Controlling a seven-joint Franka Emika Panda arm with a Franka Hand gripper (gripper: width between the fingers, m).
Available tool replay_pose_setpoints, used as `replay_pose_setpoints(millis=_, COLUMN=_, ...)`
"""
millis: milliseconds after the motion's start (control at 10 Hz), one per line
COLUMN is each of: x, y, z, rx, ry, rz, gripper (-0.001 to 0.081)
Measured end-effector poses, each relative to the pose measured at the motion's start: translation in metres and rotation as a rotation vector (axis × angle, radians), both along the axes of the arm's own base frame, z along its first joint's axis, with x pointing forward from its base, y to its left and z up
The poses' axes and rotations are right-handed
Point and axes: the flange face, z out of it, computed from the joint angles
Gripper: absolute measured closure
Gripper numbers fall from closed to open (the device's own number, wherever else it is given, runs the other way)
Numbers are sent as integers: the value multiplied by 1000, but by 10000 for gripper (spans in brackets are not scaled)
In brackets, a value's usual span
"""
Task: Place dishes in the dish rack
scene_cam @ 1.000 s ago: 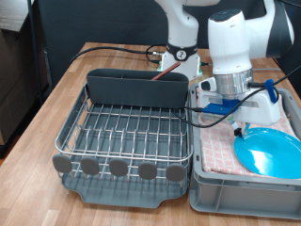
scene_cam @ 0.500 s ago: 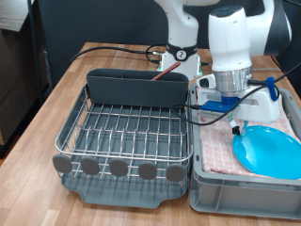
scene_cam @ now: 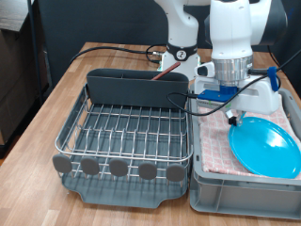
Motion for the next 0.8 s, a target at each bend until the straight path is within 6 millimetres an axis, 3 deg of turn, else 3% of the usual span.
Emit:
replay_pose_setpoints(millis=300, x=-2, y=-7, z=28, rx=-85, ry=34, rz=24, gripper=789)
replay_pose_setpoints(millis=800, x=-6, y=-13, z=104, rx=-253, ry=77, rz=152, gripper=789)
